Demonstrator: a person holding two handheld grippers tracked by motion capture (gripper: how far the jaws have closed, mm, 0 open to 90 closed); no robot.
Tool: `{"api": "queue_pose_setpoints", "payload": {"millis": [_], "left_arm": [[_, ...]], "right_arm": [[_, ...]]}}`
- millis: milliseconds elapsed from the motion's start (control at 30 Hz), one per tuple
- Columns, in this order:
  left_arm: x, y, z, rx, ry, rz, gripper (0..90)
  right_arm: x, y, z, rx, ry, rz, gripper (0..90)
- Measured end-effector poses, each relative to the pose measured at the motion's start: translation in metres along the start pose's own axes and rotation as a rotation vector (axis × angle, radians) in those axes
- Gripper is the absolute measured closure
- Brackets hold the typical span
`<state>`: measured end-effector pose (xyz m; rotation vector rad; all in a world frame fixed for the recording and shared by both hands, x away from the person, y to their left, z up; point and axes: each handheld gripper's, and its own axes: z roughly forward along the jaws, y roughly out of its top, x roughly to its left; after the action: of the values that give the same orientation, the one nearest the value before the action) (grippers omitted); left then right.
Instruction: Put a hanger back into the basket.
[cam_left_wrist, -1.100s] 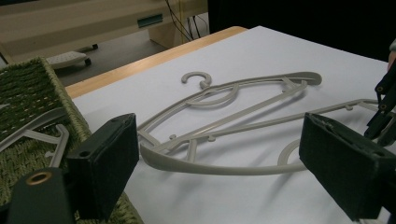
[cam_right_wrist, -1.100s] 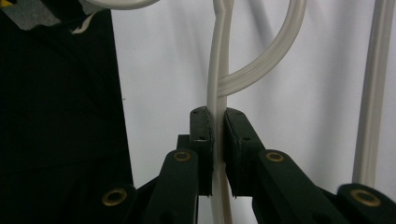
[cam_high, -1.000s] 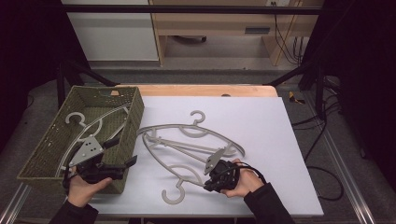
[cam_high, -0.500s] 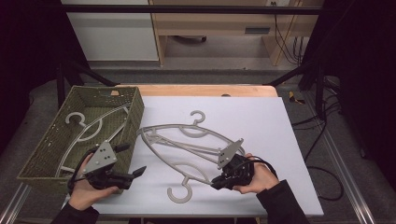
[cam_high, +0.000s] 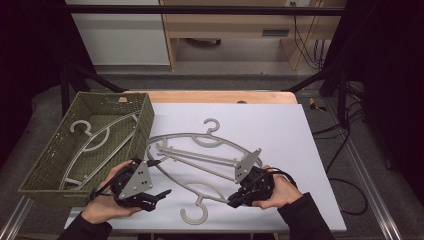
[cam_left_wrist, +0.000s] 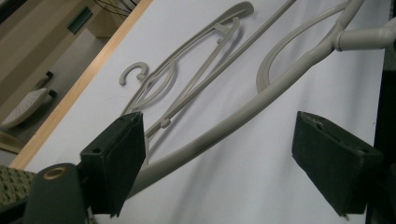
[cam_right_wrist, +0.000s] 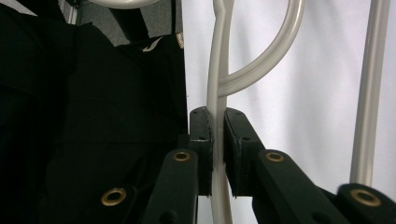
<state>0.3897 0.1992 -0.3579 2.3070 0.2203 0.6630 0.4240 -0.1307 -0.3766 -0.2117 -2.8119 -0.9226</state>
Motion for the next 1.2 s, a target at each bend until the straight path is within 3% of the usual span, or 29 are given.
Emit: {"api": "queue_pose_setpoints", "payload": {"millis": [167, 200, 267, 433, 533, 867, 1200], "left_arm": [[-0.007, 0.006, 0.012, 0.073, -0.017, 0.126, 25.7], [-0.01, 0.007, 0.016, 0.071, -0.03, 0.135, 26.3], [-0.012, 0.01, 0.02, 0.105, -0.035, 0.201, 29.2], [-0.018, 0.017, 0.03, 0.137, -0.055, 0.301, 37.6], [-0.024, 0.019, 0.033, 0.135, -0.055, 0.385, 45.7], [-0.031, 0.017, 0.033, 0.116, -0.019, 0.471, 68.5], [-0.036, 0.016, 0.032, 0.114, 0.007, 0.519, 72.5]], "right_arm": [[0.001, -0.002, -0.002, -0.003, 0.009, 0.006, 82.3], [0.001, -0.002, -0.002, -0.004, 0.012, 0.008, 82.3], [0.001, -0.003, -0.003, -0.004, 0.009, 0.007, 82.3], [0.002, -0.004, -0.002, 0.004, 0.023, 0.012, 82.3], [0.001, -0.004, -0.002, 0.004, 0.03, 0.011, 82.3], [0.0, -0.005, -0.002, 0.011, 0.052, 0.016, 82.2], [0.001, -0.005, -0.003, 0.004, 0.06, 0.023, 82.1]]}}
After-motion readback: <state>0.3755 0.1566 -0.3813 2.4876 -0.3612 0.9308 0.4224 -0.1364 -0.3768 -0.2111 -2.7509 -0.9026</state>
